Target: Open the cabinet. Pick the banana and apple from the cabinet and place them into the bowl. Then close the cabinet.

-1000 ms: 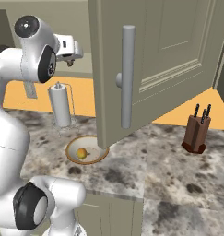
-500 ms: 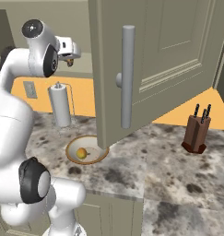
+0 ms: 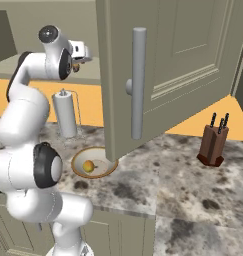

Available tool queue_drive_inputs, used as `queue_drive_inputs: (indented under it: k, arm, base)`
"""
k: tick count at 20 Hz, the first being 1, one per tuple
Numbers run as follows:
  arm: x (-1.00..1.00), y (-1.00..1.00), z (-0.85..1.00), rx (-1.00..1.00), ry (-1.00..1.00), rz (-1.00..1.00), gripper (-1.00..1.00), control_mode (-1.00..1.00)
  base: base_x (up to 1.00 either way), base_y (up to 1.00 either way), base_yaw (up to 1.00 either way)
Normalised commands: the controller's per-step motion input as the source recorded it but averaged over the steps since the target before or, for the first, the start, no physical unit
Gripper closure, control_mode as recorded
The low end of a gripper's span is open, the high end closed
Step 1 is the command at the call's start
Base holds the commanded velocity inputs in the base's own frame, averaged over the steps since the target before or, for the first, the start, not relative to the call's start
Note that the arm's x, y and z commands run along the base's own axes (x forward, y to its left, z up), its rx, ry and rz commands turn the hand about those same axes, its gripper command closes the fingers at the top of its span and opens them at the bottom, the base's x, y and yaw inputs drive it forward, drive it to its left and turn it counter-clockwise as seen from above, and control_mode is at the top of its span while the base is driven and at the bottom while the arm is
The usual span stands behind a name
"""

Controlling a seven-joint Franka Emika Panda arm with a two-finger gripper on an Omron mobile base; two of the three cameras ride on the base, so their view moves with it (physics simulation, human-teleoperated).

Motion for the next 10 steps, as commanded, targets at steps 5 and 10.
queue_drive_inputs:
  k: [5,10]
  arm:
    - [0.69,0.02,-0.31,0.0,0.07,0.0,-1.0,-1.0]
    - [0.58,0.21,-0.64,0.0,0.12,0.0,-1.0,-1.0]
  base:
    - [0.0,0.0,0.0]
    - [0.0,0.0,0.0]
